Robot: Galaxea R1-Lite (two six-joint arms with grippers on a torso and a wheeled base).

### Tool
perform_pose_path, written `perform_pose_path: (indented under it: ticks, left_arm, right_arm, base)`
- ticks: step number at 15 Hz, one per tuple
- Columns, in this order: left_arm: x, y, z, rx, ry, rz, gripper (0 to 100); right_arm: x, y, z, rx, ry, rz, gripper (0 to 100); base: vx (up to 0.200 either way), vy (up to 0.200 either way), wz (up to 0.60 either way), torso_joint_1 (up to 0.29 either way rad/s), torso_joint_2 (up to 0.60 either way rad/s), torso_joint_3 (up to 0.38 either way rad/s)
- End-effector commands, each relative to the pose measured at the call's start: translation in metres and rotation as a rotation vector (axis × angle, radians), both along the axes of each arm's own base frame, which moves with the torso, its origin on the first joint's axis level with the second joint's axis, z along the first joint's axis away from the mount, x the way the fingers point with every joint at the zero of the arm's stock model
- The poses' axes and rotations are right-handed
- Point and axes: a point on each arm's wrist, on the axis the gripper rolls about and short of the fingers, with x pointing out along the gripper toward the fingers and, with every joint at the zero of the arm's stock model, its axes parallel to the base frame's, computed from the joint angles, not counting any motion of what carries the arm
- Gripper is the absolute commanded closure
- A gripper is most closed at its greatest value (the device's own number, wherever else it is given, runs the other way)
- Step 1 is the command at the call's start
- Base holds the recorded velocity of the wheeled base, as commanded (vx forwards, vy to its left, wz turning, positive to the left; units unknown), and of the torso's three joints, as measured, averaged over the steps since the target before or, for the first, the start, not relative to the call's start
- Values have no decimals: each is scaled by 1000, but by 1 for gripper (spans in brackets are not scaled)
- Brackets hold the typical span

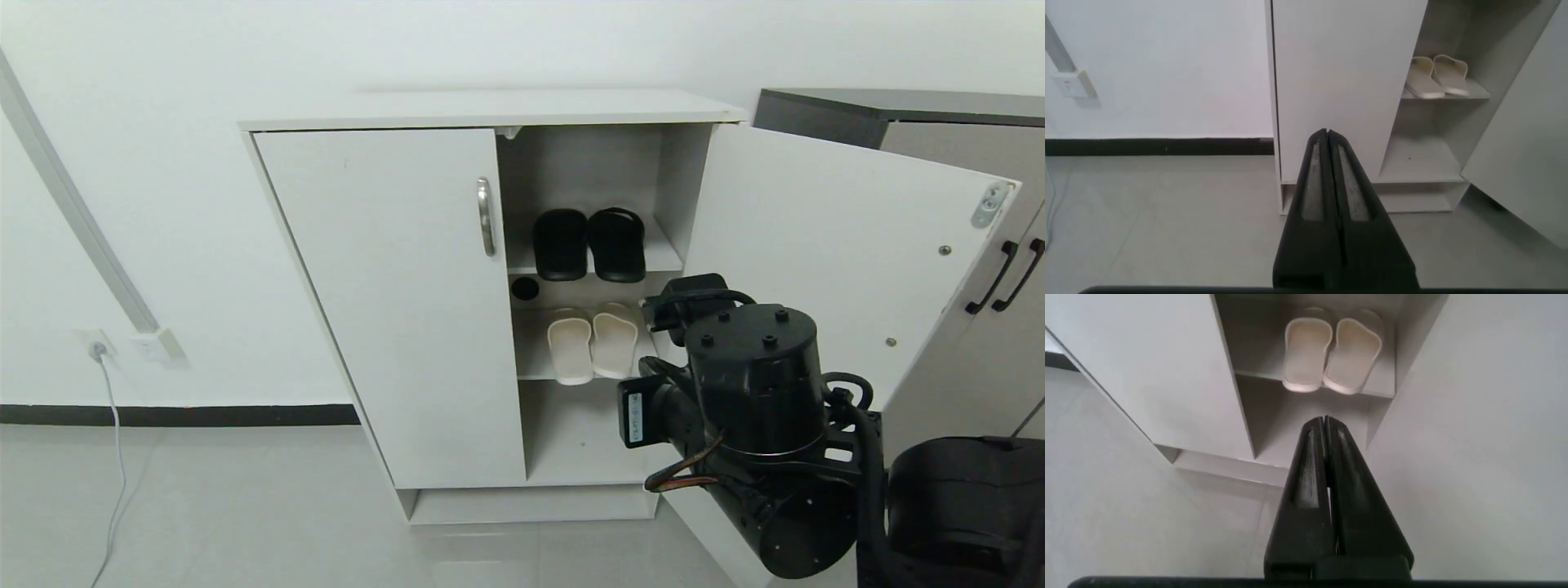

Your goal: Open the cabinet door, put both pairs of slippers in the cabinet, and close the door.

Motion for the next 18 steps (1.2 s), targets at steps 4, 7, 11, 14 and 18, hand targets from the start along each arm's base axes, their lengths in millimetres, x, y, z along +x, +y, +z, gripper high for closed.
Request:
perform_pose_path:
  ticks: [4, 7, 11, 14, 18]
  left_arm:
    - [0, 0, 0, 0, 2, 1, 100]
    - [0, 0, 0, 0, 2, 1, 100]
    - [0, 0, 0, 0, 2, 1, 100]
    - [0, 0, 0, 0, 2, 1, 100]
    - [0, 0, 0, 0, 2, 1, 100]
  right_arm:
    - [0, 1, -2, -6, 4, 0, 100]
    - [0, 1, -2, -6, 4, 0, 100]
    - [0, 0, -2, -7, 5, 0, 100]
    - [0, 0, -3, -10, 7, 0, 100]
    - [0, 0, -3, -10, 7, 0, 100]
  base:
    - [0, 0, 0, 31, -392, -360]
    - [0, 0, 0, 89, -463, -356]
    - [0, 0, 0, 121, -464, -343]
    - [0, 0, 0, 150, -473, -325]
    - [0, 0, 0, 174, -489, -317]
